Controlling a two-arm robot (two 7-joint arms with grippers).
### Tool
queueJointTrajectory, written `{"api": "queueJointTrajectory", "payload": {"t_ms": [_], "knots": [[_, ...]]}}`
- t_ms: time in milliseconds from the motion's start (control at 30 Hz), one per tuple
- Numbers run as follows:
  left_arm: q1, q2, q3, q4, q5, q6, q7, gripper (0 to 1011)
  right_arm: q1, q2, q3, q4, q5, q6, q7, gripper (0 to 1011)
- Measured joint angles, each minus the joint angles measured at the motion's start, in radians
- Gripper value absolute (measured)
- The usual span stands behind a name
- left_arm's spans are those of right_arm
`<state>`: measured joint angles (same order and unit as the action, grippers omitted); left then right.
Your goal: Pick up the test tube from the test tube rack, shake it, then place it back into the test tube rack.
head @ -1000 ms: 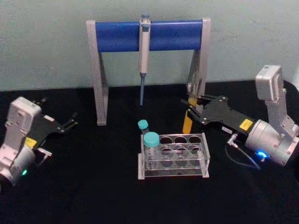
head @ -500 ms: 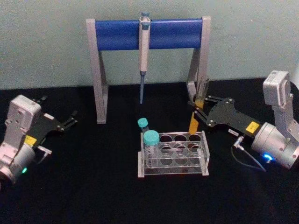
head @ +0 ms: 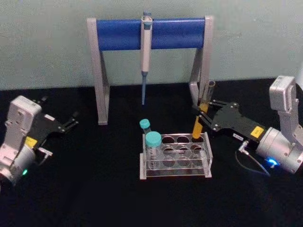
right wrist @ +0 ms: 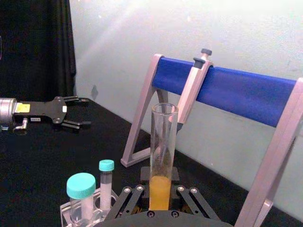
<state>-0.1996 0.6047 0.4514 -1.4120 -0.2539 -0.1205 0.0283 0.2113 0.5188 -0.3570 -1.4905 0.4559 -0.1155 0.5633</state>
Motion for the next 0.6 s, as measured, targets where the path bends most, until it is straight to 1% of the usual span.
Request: {"api": "queueJointTrajectory", "payload": {"t_ms": [600], "knots": [[0.000,0.000,0.000,0.000,0.000,0.000,0.000,1001,0.003,-0.008,-0.001,0.034,0.017,-0.008,0.021,225]]}}
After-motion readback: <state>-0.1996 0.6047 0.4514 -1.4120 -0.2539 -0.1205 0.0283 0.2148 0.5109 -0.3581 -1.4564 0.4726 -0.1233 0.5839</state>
